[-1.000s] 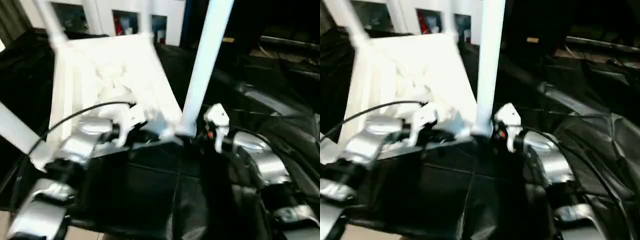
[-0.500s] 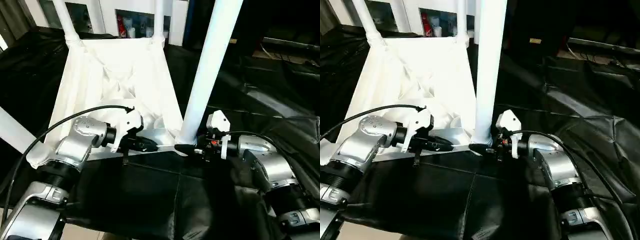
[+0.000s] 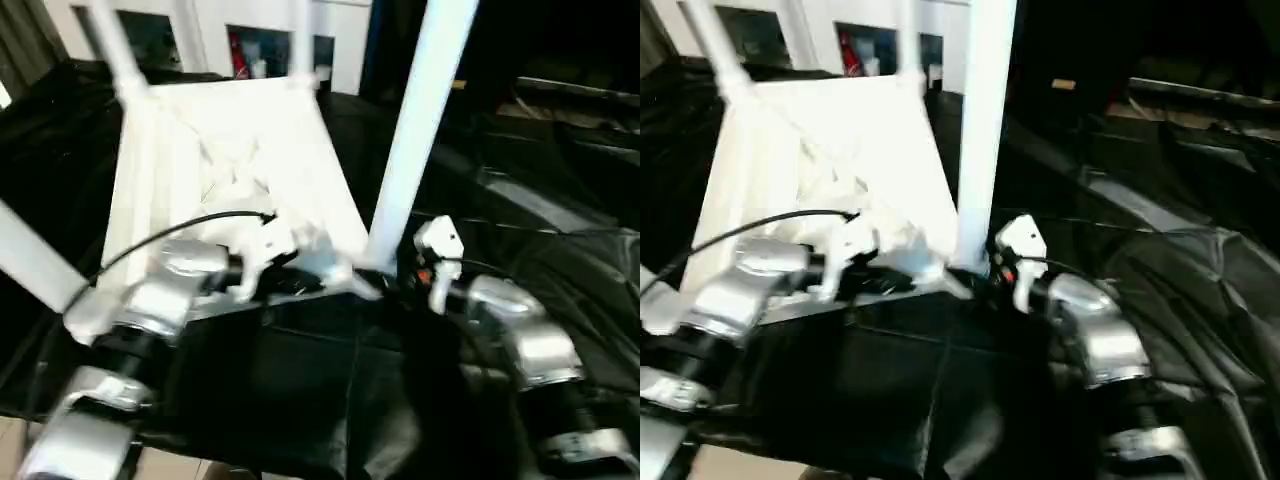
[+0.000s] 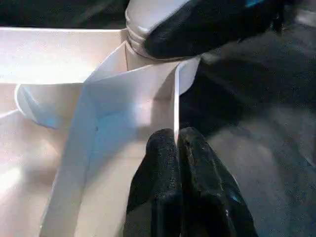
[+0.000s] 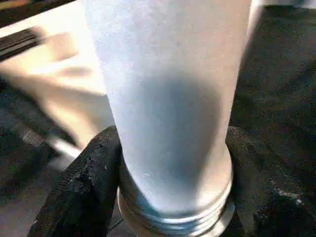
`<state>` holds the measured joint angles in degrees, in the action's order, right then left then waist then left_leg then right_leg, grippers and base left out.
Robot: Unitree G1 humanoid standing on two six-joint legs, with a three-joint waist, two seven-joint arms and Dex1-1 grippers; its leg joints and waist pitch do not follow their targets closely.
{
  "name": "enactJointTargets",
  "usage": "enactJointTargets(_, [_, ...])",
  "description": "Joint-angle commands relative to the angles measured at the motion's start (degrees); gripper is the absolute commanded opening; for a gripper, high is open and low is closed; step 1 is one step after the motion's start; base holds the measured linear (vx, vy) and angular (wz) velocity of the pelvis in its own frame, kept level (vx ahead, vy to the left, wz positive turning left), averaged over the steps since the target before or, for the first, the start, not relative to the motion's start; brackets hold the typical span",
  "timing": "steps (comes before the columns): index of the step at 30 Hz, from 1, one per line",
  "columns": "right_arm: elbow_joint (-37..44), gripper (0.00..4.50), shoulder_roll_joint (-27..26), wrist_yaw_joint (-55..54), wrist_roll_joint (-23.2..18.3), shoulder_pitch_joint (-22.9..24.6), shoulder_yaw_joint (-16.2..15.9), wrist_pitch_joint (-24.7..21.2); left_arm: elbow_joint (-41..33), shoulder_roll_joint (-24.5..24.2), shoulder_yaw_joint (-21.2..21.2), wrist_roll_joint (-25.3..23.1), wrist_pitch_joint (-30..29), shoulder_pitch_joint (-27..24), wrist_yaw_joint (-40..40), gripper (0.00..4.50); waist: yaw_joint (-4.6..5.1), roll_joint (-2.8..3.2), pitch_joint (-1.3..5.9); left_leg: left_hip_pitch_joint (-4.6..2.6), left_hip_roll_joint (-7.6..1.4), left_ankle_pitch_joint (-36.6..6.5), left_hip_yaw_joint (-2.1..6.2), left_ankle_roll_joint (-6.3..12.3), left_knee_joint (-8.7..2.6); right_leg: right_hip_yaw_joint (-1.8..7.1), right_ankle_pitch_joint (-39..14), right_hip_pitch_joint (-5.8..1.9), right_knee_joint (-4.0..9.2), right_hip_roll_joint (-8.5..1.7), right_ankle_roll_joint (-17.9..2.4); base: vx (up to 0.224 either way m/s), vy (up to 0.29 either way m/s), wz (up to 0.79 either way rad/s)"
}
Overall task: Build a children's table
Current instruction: Rotate leg to tighten
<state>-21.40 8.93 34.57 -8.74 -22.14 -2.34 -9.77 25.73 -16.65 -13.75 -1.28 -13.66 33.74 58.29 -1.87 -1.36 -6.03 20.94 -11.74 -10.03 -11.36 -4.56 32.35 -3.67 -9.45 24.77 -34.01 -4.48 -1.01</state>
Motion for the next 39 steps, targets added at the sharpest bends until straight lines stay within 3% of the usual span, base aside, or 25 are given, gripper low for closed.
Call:
enactJointTargets(1, [-3.9,2.72,-4.0,-7.6,2.6,1.0,-1.9,-3.5,-1.4,5.3,-0.6,-0.7,-3.6,-0.8,-9.3,0.0,0.05,-0.22,2.78,-0.42,-1.22,-15.0,0.98,1.35,-3.88,2.59,-27.3,-2.77,5.58,-3.34,-7.4,0.0,0.0,0.0])
enactJointTargets(4, [-5.5,2.72,-6.8,-14.2,4.1,0.2,-1.4,-3.7,-1.8,9.2,-1.0,-1.9,-4.9,-1.1,-14.6,0.0,0.08,-0.21,2.83,-0.38,-1.03,-14.7,0.87,1.93,-3.82,2.66,-26.4,-2.63,5.71,-3.15,-6.7,0.0,0.0,0.0])
enactJointTargets(8, [-6.4,2.72,-9.0,-16.4,5.6,-0.5,-2.9,-2.1,-0.7,12.1,-2.1,-2.5,-4.5,-0.8,-16.4,0.0,0.11,-0.28,2.95,-0.18,-0.82,-14.6,0.84,2.71,-3.78,2.64,-25.8,-2.66,5.75,-3.01,-5.9,0.0,0.0,0.0])
enactJointTargets(10, [-5.8,3.42,-9.4,-15.5,5.7,-0.4,-3.6,-1.6,-0.7,12.2,-2.2,-2.4,-4.6,-0.6,-15.9,0.0,0.08,-0.18,3.02,-0.08,-0.78,-14.4,0.82,3.26,-3.78,2.65,-25.2,-2.65,5.74,-2.97,-5.5,0.0,0.0,0.0])
enactJointTargets(13, [-5.2,3.51,-9.5,-15.0,5.4,-0.4,-3.2,-2.2,-1.5,11.6,-2.1,-2.4,-5.3,-0.7,-15.0,0.0,0.07,-0.05,3.08,-0.05,-0.86,-13.8,0.8,3.51,-3.83,2.66,-23.7,-2.66,5.6,-2.96,-5.9,0.0,0.0,0.0])
enactJointTargets(20, [-3.4,3.51,-3.7,-4.4,3.5,-1.3,-5.0,-0.1,-3.2,6.8,-1.6,-0.9,-3.7,-2.0,-8.3,0.0,0.12,-0.25,3.08,0.22,-0.98,-13.5,0.83,4.23,-3.83,2.66,-21.4,-2.93,5.34,-3.06,-7.1,0.0,0.0,0.0])
enactJointTargets(23, [-1.0,3.51,0.8,5.4,1.1,-1.6,-5.3,0.2,-3.0,3.1,-1.4,0.9,-1.3,-2.6,-1.6,0.0,0.24,-0.4,3.22,0.42,-0.85,-11.5,0.62,5.74,-3.53,2.72,-17.8,-3.29,5.0,-2.96,-8.5,0.0,0.0,0.0])
enactJointTargets(29, [1.2,3.51,8.0,19.3,-2.2,-2.4,-5.1,-0.8,-3.6,-4.0,-1.7,4.4,-0.3,-3.2,12.0,0.0,-0.11,-0.29,3.38,-0.14,-1.25,-9.2,0.38,6.3,-3.34,2.76,-14.4,-3.17,4.39,-2.91,-11.1,0.0,0.0,0.0])
enactJointTargets(33, [0.7,3.51,10.3,23.9,-2.6,-2.7,-5.7,-0.5,-4.4,-6.9,-2.5,6.2,-2.5,-3.3,18.2,0.0,-0.27,-0.26,3.51,-0.52,-1.55,-7.5,0.24,7.12,-3.22,2.83,-7.7,-3.1,3.29,-2.76,-14.5,0.0,0.0,0.0])
enactJointTargets(39, [0.4,3.51,11.4,27.4,-3.1,-2.7,-6.7,-0.6,-3.6,-7.6,-2.6,6.9,-1.9,-3.1,19.5,0.0,-0.34,-0.58,3.36,-0.34,-1.53,-8.0,0.2,6.54,-3.15,2.95,-7.9,-3.41,3.29,-3.11,-14.8,0.0,0.0,0.0])
